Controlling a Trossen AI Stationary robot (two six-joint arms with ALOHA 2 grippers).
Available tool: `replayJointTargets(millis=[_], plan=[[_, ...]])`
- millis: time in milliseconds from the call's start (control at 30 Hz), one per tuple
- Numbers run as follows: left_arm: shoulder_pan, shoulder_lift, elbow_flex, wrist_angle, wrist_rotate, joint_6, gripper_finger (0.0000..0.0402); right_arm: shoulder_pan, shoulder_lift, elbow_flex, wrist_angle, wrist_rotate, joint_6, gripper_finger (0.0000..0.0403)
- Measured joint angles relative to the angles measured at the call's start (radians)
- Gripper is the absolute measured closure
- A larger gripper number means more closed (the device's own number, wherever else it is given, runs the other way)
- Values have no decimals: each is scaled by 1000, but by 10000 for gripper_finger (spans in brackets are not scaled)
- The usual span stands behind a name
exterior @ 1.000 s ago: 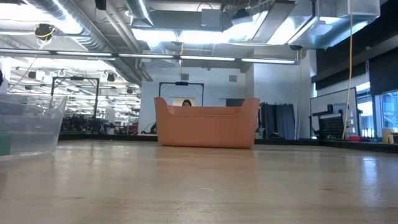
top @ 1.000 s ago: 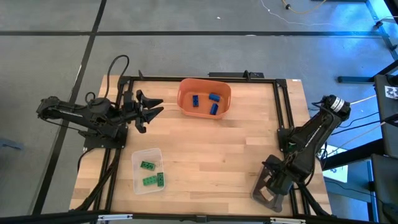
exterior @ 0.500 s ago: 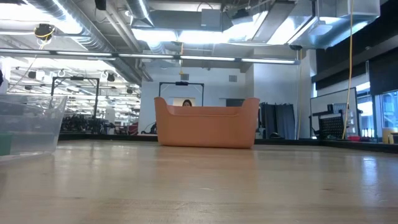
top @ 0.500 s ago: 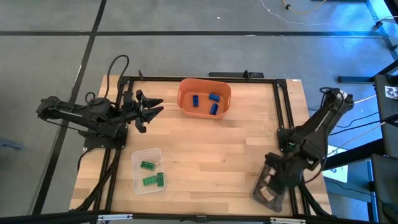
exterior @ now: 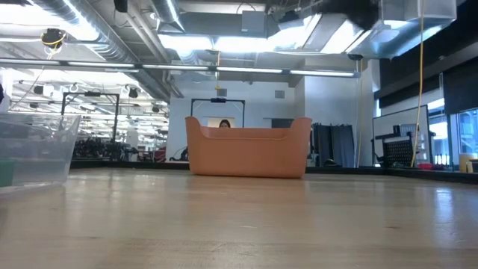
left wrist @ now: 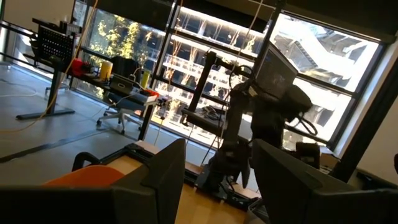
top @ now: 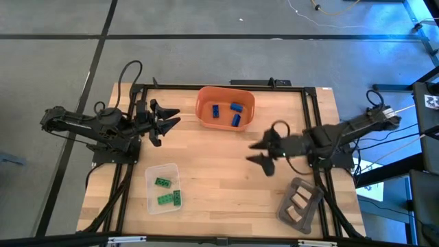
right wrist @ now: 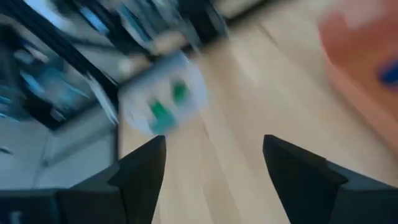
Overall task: Sort & place blocks by color
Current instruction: Return to Home Position
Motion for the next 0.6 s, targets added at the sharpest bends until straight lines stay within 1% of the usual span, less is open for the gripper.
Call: replayJointTargets(millis=[67, 100, 167, 233, 300, 400, 533, 600], plan=[[0, 0, 0, 0, 0, 0, 225, -66, -4, -38, 167, -82, -75, 133], [0, 0, 0, 0, 0, 0, 225, -100, -5, -61, 243, -142, -93, 133], [0, 0, 0, 0, 0, 0, 225, -157, -4, -120, 373, -237, -96, 133], [0, 0, 0, -1, 0, 0, 225, -204, -3, -189, 511, -302, -96, 133], [0, 0, 0, -2, 0, 0, 225, -236, -3, -239, 636, -310, -97, 133], [0, 0, 0, -3, 0, 0, 225, -264, -3, -264, 762, -305, -128, 133], [0, 0, 0, -4, 0, 0, 225, -269, -3, -235, 800, -305, -322, 133], [0, 0, 0, -3, 0, 0, 225, -269, -4, -211, 802, -306, -388, 133]])
